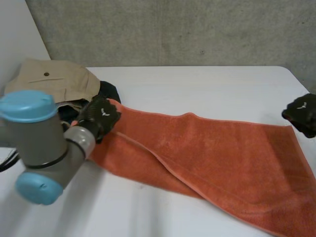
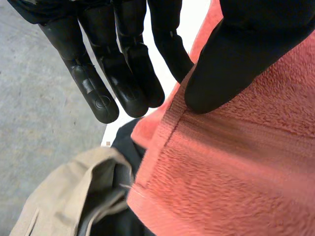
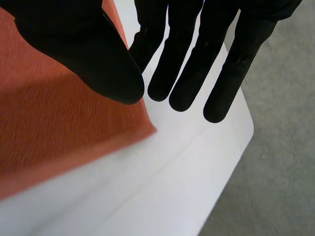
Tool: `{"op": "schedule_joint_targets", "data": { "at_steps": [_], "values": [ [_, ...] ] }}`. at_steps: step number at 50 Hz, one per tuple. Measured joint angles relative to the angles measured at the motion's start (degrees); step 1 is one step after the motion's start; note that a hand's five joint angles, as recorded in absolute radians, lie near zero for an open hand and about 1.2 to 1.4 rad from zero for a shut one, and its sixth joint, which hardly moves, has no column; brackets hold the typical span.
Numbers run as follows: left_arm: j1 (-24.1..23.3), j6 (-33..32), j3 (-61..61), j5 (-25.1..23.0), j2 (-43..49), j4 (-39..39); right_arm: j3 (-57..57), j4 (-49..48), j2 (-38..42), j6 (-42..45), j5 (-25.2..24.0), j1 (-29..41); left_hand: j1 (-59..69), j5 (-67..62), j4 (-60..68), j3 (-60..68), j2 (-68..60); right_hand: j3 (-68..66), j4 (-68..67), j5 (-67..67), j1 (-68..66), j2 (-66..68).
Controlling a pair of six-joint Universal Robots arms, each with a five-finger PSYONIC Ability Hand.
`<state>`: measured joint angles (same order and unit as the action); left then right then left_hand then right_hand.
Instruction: Fold the laundry.
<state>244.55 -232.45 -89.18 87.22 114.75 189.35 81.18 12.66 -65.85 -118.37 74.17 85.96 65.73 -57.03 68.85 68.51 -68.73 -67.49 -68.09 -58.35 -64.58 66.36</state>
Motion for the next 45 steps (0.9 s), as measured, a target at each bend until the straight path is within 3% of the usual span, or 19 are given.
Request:
{"op": "schedule_joint_targets", "data": {
  "at_steps": [8, 12, 19, 26, 35, 45],
  "values": [
    [-2.30, 4.37, 6.90, 0.06, 4.23, -0.07, 2.16, -2.80, -2.66, -13.85, -0.78, 2.10, 0.00, 0.00, 0.00, 0.00, 0.00, 44.93, 45.78, 46.30, 42.06, -43.99],
    [-2.72, 6.21, 9.98, 0.06, 4.49, -0.07, 4.81, -3.07, -6.73, -22.83, -1.69, 1.84, 0.00, 0.00, 0.00, 0.00, 0.00, 53.52, 54.14, 54.95, 50.52, -52.42],
    [-3.18, 7.56, 15.21, 0.13, 6.37, -0.04, 12.12, -2.36, -14.40, -32.76, -1.33, 2.62, 0.00, 0.00, 0.00, 0.00, 0.00, 55.63, 56.33, 55.69, 51.89, -54.46],
    [-3.17, 7.85, 20.44, 0.16, 11.00, 0.30, 23.67, -1.45, -21.63, -37.53, -0.89, 9.43, 0.00, 0.00, 0.00, 0.00, 0.00, 55.64, 56.33, 55.69, 51.89, -54.48],
    [-2.19, 7.93, 26.92, 1.64, 17.54, 1.91, 31.59, -3.98, -22.56, -38.85, 0.98, 17.48, 0.00, 0.00, 0.00, 0.00, 0.00, 55.63, 56.30, 55.69, 51.89, -54.46],
    [-0.33, 7.79, 31.20, 4.18, 21.34, 4.84, 35.41, -8.27, -21.94, -36.96, 6.71, 18.16, 0.00, 0.00, 0.00, 0.00, 0.00, 48.18, 48.82, 48.59, 45.70, -47.89]
  ]
}}
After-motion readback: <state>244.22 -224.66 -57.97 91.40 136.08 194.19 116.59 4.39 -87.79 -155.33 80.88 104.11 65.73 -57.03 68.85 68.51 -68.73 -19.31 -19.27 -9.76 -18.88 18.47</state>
